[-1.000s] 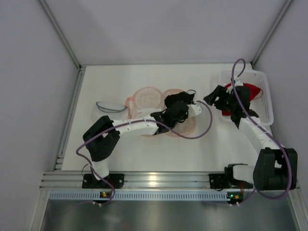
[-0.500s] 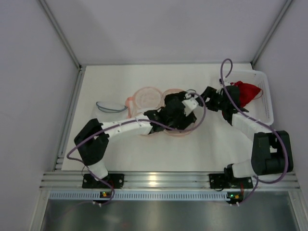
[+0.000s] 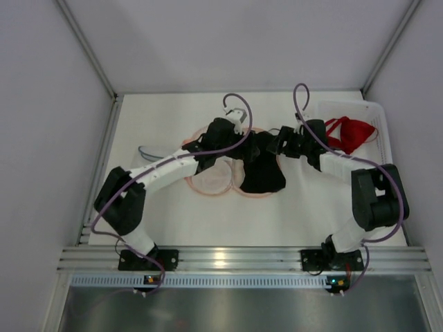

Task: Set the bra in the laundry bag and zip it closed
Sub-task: Adjust the bra in the laundry bag.

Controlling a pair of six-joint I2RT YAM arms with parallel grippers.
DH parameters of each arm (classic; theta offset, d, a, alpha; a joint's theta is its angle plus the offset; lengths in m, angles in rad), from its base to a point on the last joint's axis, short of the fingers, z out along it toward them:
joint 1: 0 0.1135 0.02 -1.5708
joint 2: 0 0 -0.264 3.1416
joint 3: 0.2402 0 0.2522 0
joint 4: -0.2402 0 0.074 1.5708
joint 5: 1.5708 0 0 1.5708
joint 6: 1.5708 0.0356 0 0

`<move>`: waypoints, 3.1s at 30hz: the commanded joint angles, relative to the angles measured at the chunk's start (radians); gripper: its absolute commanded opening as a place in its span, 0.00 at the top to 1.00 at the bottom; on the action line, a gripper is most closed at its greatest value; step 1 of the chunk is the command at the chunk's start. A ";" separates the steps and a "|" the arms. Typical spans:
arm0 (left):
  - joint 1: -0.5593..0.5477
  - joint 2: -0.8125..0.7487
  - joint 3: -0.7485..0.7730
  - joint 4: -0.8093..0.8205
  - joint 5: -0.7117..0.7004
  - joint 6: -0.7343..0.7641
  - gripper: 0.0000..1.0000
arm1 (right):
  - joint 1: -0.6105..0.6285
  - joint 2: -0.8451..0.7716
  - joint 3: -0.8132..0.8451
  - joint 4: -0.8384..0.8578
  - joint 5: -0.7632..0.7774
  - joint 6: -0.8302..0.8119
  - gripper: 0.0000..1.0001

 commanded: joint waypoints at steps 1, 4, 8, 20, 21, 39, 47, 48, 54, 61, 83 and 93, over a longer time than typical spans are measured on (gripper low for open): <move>0.065 0.153 0.071 -0.021 0.026 -0.252 0.08 | 0.009 0.035 0.061 0.017 0.054 -0.037 0.33; 0.074 0.261 0.098 0.008 0.029 -0.353 0.10 | 0.004 -0.014 0.059 -0.025 0.169 -0.028 0.34; 0.074 0.361 0.159 0.084 0.024 -0.389 0.11 | -0.017 -0.100 0.058 -0.074 0.204 -0.048 0.31; 0.074 0.470 0.189 0.181 0.015 -0.369 0.63 | -0.033 -0.228 0.001 -0.123 0.270 -0.068 0.30; 0.074 0.473 0.189 0.192 0.014 -0.361 0.68 | -0.034 -0.228 -0.001 -0.123 0.273 -0.066 0.30; 0.132 0.317 0.118 0.164 0.009 -0.065 1.00 | -0.040 -0.211 -0.030 -0.092 0.227 -0.037 0.30; 0.136 0.378 0.131 0.131 0.003 -0.031 1.00 | -0.040 -0.200 -0.053 -0.060 0.198 -0.027 0.31; 0.137 0.378 0.131 0.126 -0.003 -0.028 1.00 | -0.039 -0.192 -0.056 -0.059 0.188 -0.027 0.31; 0.137 0.328 0.095 0.081 -0.005 0.064 1.00 | -0.036 -0.156 -0.062 -0.022 0.171 -0.011 0.33; 0.088 0.370 0.115 0.083 0.119 0.129 1.00 | -0.025 -0.106 -0.042 0.012 0.161 0.009 0.34; 0.088 0.156 0.146 -0.129 -0.244 -0.002 0.32 | 0.009 0.094 0.201 0.041 0.299 -0.046 0.36; 0.041 0.077 -0.001 -0.135 -0.151 -0.204 0.32 | 0.009 0.358 0.469 -0.057 0.404 -0.059 0.45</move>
